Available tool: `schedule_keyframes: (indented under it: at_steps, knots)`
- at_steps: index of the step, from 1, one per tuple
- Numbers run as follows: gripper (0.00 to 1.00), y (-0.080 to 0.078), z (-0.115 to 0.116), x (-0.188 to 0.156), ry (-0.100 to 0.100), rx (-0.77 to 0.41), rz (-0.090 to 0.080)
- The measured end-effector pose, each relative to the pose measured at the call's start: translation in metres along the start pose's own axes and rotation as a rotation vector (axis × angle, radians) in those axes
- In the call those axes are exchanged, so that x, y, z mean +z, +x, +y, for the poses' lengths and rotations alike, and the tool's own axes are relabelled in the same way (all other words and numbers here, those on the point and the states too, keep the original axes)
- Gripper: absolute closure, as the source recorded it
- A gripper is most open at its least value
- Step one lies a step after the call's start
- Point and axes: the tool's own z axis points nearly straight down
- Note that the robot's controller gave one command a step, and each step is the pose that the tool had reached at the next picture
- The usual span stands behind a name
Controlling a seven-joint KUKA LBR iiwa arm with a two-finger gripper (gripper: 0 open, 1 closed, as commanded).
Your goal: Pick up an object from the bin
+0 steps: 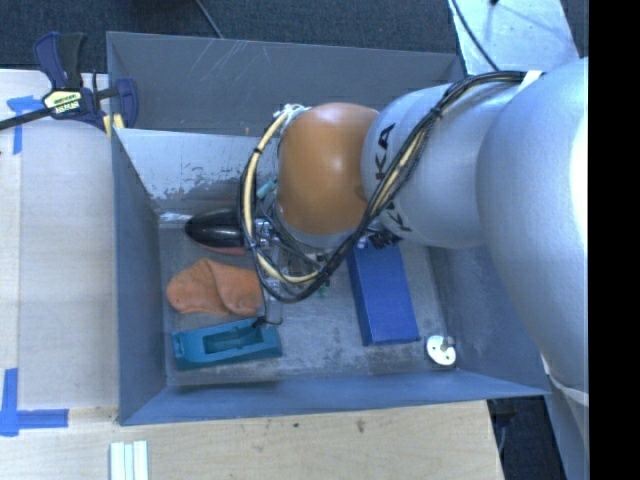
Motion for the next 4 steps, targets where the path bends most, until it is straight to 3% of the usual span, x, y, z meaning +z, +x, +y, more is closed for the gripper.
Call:
schedule_keyframes:
  at_steps: [1,2,3,4]
  knots:
    - [1.00,0.002,0.006,0.041,-0.002,0.423,-0.004]
    - [1.00,0.002,0.006,0.041,-0.002,0.424,-0.004]
    - [1.00,0.007,-0.010,-0.001,0.002,0.426,0.006]
    - [1.00,-0.019,-0.007,-0.058,0.001,0.448,-0.001]
